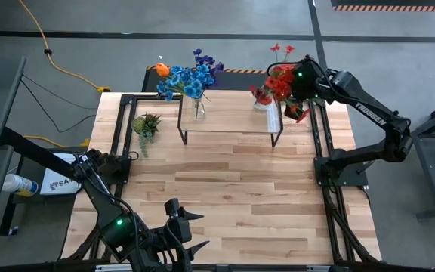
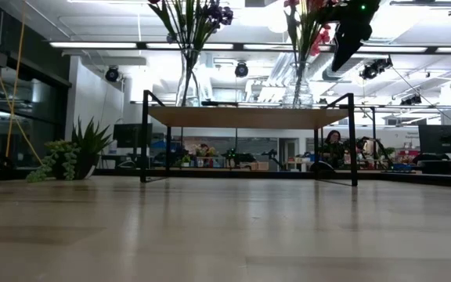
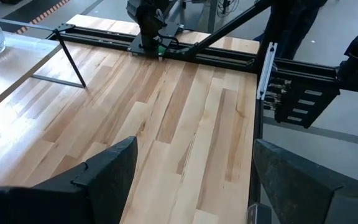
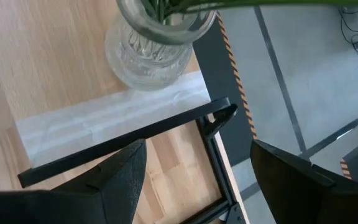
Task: Pick and place flowers into a vace then onto a shelf
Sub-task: Put the right flowers transparent vase on the shelf
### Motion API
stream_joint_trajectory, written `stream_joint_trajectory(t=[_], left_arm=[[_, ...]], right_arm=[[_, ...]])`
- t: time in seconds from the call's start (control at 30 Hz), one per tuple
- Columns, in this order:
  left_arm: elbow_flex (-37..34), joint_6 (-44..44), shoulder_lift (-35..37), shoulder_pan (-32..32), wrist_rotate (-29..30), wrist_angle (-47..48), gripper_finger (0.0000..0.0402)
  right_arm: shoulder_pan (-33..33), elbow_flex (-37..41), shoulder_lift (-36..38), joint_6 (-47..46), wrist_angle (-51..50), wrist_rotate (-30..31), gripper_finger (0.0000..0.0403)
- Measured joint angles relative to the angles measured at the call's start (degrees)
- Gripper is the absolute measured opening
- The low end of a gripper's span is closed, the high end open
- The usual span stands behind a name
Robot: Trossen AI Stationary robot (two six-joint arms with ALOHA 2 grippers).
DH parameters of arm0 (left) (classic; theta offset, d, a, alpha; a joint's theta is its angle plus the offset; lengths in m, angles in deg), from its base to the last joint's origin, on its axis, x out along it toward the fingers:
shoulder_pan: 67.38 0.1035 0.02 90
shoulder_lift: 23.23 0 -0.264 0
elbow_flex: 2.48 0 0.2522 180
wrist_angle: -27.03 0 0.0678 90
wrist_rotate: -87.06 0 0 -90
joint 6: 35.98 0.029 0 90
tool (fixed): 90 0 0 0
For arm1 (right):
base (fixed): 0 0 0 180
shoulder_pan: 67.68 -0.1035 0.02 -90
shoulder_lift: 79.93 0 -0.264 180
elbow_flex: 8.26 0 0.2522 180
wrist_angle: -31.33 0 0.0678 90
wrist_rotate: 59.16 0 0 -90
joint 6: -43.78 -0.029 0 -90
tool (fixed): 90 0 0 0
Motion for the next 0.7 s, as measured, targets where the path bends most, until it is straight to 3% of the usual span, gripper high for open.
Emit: stream_joint_trajectory(t=[0.7], left_arm=[[0.0, -0.2, 0.0, 0.0, 0.0, -0.2, 0.0353]], right_arm=[[0.0, 0.0, -4.4, 1.6, -1.9, 0.2, 0.0277]])
